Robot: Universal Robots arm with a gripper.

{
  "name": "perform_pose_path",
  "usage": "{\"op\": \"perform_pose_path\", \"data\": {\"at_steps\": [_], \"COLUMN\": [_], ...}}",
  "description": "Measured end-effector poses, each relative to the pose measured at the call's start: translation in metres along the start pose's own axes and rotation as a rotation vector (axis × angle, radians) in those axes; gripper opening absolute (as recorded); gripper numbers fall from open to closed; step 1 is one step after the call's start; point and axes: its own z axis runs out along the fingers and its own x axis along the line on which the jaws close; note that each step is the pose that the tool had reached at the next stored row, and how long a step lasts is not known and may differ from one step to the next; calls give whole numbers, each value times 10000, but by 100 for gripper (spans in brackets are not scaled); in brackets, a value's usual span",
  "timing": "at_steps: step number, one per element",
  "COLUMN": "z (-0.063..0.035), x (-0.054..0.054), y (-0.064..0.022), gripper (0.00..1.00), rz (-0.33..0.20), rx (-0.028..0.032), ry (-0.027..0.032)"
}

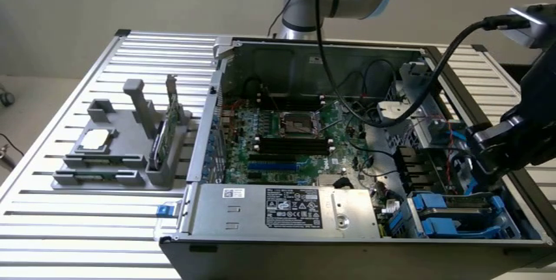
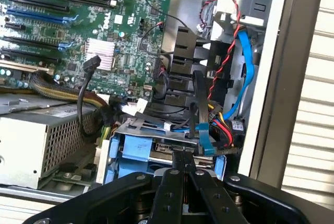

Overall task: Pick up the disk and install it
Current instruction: 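Insert the first disk wire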

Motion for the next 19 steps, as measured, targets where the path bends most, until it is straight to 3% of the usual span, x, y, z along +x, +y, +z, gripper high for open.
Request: {"op": "perform_pose_path", "data": {"at_steps": [10, 19], "z": [-241, -263], "x": [-6, -77], "y": [9, 0], "gripper": [11, 11], "rz": [1223, 1699], "rx": [28, 40], "ry": [-43, -60]}}
